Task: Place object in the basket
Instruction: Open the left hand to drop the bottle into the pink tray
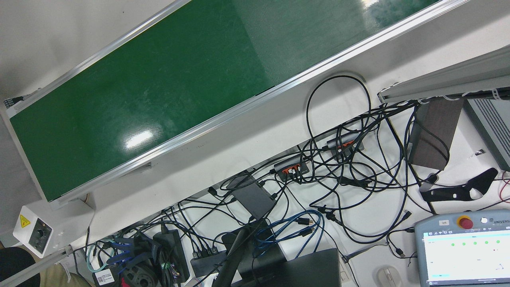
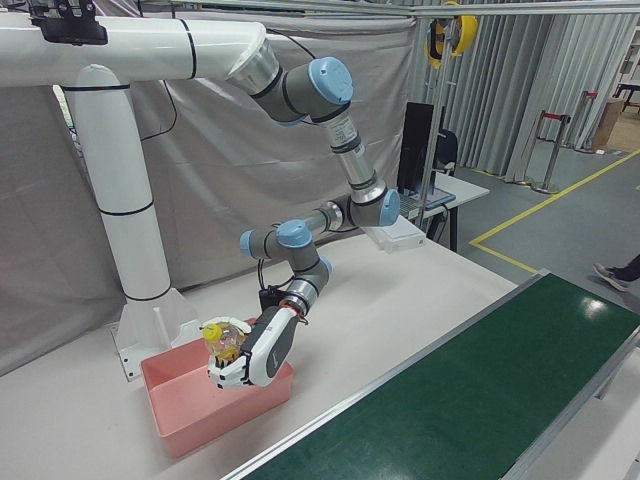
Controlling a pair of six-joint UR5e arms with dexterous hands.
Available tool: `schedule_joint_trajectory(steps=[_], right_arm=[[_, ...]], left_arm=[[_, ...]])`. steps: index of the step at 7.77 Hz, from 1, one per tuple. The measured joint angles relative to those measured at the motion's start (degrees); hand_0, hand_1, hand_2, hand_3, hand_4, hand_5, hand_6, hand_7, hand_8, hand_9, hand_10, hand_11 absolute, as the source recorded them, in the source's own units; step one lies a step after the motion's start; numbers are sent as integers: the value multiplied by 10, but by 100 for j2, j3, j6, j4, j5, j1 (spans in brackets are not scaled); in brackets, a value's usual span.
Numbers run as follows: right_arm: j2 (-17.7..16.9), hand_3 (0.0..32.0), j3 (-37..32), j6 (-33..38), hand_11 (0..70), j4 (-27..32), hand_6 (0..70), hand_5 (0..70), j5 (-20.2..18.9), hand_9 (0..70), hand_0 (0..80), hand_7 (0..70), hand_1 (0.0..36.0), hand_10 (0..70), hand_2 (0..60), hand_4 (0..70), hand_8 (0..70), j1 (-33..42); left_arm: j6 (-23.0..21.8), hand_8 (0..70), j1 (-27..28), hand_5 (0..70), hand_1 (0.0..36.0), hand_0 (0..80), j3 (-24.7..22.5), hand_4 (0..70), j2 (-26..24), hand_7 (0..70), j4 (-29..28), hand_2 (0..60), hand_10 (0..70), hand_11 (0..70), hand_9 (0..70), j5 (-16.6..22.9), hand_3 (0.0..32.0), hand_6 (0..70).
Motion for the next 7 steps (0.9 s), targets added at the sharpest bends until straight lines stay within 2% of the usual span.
schedule_joint_trajectory(steps=[1,3,4,5,6,7], right_arm=[[0,0,0,0,0,0,0,0,0,0,0,0,0,0,0,0,0,-1],[0,0,-3,0,0,0,0,0,0,0,0,0,0,0,0,0,0,-2],[0,0,-2,0,0,0,0,0,0,0,0,0,0,0,0,0,0,-2],[0,0,-2,0,0,0,0,0,0,0,0,0,0,0,0,0,0,-2],[0,0,0,0,0,0,0,0,0,0,0,0,0,0,0,0,0,-2],[0,0,-2,0,0,0,0,0,0,0,0,0,0,0,0,0,0,-2]], left_arm=[[21,286,28,629,0,505,-23,260,52,336,11,0,416,586,412,3,0,156],[37,135,16,405,0,515,-92,207,105,114,15,0,251,370,177,4,0,68],[36,96,11,333,0,514,-223,186,218,68,-21,0,180,269,116,4,0,43],[29,61,23,279,4,512,-427,178,515,50,-220,0,135,203,72,-8,0,32],[22,31,35,219,7,513,-589,171,791,33,-457,0,105,161,33,-22,0,21],[22,20,40,190,13,514,-663,165,930,24,-588,0,91,141,18,-30,0,16]])
